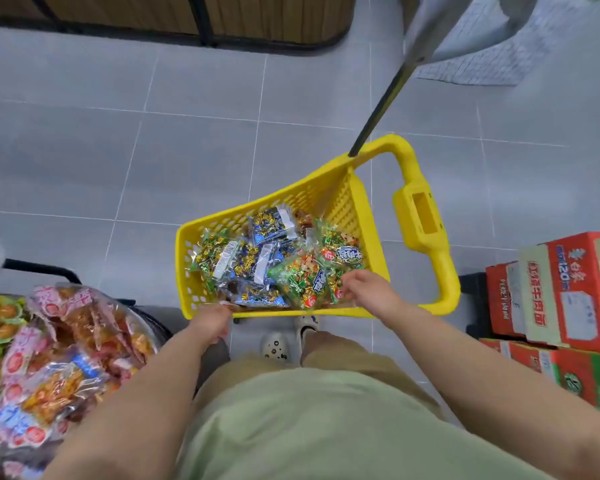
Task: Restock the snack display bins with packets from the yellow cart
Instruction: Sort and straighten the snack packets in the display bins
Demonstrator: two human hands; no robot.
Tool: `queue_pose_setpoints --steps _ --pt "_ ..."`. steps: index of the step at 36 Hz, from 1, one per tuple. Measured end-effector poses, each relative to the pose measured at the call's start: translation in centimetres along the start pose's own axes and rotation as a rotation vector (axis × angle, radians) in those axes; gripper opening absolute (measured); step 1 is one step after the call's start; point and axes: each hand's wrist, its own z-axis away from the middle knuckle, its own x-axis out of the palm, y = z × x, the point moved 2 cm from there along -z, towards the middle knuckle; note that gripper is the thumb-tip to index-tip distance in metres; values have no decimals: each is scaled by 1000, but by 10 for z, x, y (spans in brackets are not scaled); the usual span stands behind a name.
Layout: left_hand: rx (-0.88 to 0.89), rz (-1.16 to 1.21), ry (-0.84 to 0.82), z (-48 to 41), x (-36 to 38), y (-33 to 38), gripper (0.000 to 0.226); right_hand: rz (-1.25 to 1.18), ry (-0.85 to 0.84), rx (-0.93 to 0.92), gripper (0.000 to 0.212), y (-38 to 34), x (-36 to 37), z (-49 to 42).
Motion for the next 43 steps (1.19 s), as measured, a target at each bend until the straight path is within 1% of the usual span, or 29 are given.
queue_pose_setpoints --steps 2,4,6,8,11,13,15,17,20,23,25,29,32,34,36,38,39,40,41,42,43 --pt "32 41 58 -9 2 13 20 169 123 -79 12 -11 -7 -16" --pt "34 67 84 -12 8 27 20 394 204 -171 26 -18 -12 -33" --pt "64 92 94 -15 15 40 22 544 245 -243 44 -21 -16 -49" --pt "95 125 102 -16 19 53 26 643 197 -261 59 -25 -17 -59" --pt "99 180 28 -13 25 74 26 782 32 -229 82 -24 -8 -71" --pt "110 210 2 -12 29 87 24 903 -30 -214 91 -23 -2 -75" --pt "149 179 -11 -10 31 97 24 1002 -24 -213 90 -21 2 -78" --pt "154 188 -74 -9 34 103 27 1024 17 -227 84 -20 3 -78" --pt "129 203 -146 -7 41 107 19 1031 49 -256 76 -22 3 -77" --pt "164 168 -129 -9 42 105 17 1046 76 -295 65 -24 2 -75" --pt "190 172 -107 -8 38 103 15 1029 132 -350 56 -26 -1 -72" --pt "234 241 -90 -6 19 102 12 846 303 -448 40 -37 -8 -66" --pt "235 408 -118 -4 0 100 9 634 395 -431 38 -45 -13 -60" --pt "226 575 -147 -4 -14 98 11 439 420 -412 35 -53 -14 -55" --pt "236 657 -138 -6 -28 96 13 200 398 -384 29 -61 -11 -49" --pt "240 710 -99 -8 -40 94 10 -81 377 -298 33 -70 -7 -45" --pt "226 760 -88 -8 -46 95 9 -212 370 -245 31 -74 -4 -44" --pt "202 829 -88 -8 -50 95 16 -321 360 -197 21 -76 -1 -44" --pt "166 913 -101 -9 -54 96 30 -413 344 -145 9 -79 3 -43" --pt "133 982 -123 -9 -57 96 42 -506 318 -90 8 -81 7 -43" --pt "110 1034 -157 -9 -60 97 48 -603 265 -26 5 -84 12 -41"
